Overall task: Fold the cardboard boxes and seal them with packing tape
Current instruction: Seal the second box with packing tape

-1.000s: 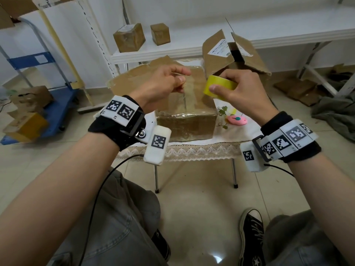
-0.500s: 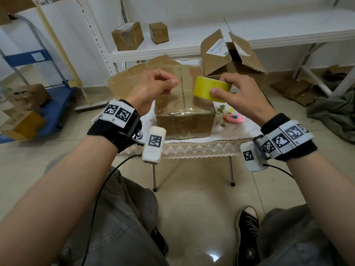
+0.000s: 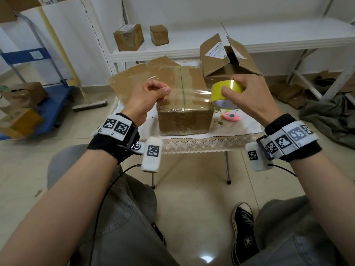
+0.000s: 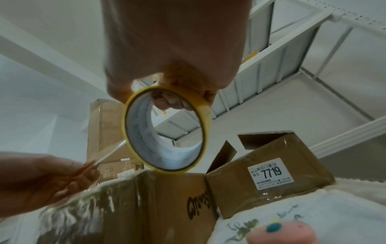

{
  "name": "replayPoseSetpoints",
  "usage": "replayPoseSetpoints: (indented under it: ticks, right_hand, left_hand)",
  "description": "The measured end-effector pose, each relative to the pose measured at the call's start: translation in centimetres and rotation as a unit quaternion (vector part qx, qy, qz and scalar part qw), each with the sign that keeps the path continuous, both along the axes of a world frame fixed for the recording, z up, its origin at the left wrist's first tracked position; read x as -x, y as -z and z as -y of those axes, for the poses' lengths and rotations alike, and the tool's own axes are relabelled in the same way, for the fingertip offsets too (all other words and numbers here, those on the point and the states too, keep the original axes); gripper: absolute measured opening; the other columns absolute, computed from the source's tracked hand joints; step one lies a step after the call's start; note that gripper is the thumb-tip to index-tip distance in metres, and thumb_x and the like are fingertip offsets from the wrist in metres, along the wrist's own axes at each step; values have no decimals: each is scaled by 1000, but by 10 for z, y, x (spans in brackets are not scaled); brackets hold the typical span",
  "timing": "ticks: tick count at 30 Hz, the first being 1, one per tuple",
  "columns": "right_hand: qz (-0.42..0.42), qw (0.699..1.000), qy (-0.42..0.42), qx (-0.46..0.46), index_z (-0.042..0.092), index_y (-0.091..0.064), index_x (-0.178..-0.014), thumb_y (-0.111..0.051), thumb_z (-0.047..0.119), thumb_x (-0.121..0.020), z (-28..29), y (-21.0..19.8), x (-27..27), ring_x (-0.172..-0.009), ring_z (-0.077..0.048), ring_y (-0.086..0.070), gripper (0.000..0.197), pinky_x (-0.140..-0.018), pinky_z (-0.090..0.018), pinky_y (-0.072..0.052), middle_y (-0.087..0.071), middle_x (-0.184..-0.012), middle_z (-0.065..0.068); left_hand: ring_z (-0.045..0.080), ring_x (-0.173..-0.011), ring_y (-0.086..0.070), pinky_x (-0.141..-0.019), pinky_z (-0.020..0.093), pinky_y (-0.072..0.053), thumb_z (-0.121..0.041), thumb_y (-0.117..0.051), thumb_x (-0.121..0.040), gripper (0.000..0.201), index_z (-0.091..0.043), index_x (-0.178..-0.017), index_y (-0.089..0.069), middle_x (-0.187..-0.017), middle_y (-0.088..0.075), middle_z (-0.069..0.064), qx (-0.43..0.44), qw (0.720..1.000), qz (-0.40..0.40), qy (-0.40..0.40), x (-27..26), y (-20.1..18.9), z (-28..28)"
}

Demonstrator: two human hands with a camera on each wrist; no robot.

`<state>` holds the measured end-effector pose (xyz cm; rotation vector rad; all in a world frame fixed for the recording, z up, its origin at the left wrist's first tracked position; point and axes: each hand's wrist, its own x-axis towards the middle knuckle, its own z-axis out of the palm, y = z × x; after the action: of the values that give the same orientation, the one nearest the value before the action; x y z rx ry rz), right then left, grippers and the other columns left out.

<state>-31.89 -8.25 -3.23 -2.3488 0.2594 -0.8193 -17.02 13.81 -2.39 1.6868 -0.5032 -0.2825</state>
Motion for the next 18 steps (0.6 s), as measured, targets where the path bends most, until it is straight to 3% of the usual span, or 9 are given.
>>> replayPoseSetpoints:
  ticks: [3, 7, 9, 12, 15, 18]
  right_hand:
    - [-25, 1000, 6, 16, 3, -53, -68, -66, 33, -88, -2, 0, 2, -53, -10, -38, 39, -50, -19, -28, -48, -61, -8]
    - [-82, 993, 43, 72, 14, -59, -66, -67, 41, -86, -3, 6, 1, -62, -20, -53, 35, -58, -34, -41, -56, -61, -4]
    - [-120, 986, 63, 100, 16, -64, -70, -68, 43, -86, -7, 9, 4, -71, -24, -59, 32, -59, -32, -37, -62, -67, -5]
    - [-146, 977, 78, 136, 18, -74, -91, -68, 46, -88, -15, 6, 6, -89, -28, -63, 29, -67, -29, -35, -68, -85, -6]
    - [-153, 970, 91, 168, 15, -75, -109, -69, 51, -87, -20, 1, 6, -102, -30, -63, 43, -72, -30, -35, -72, -105, -9]
    - [-164, 964, 102, 180, 15, -76, -105, -69, 54, -87, -24, 1, 7, -101, -31, -62, 44, -70, -32, -35, -70, -93, -9]
  left_hand:
    - [8, -66, -65, -67, 17, -53, -1, -68, -91, 11, -9, -84, -65, -79, -64, 2, -6, 1000, 3, 1, 1, -1, -4]
    - [6, -66, -64, -70, 18, -54, -2, -68, -90, 12, -11, -83, -64, -79, -66, 1, -24, 1000, 8, -12, 6, 4, -14]
    - [4, -65, -63, -68, 16, -54, -2, -69, -90, 12, -11, -83, -64, -78, -65, 1, -34, 999, 14, -13, 10, 8, -18]
    - [3, -63, -61, -63, 14, -51, -4, -71, -89, 10, -10, -84, -65, -76, -65, 2, -40, 998, 29, -26, 17, 15, -24]
    - [4, -60, -59, -61, 15, -50, -4, -74, -87, 10, -10, -83, -67, -75, -66, 3, -38, 997, 49, -47, 20, 23, -29]
    - [7, -62, -60, -61, 17, -50, -5, -75, -86, 9, -9, -84, -68, -76, -68, 5, -29, 996, 63, -59, 21, 28, -31]
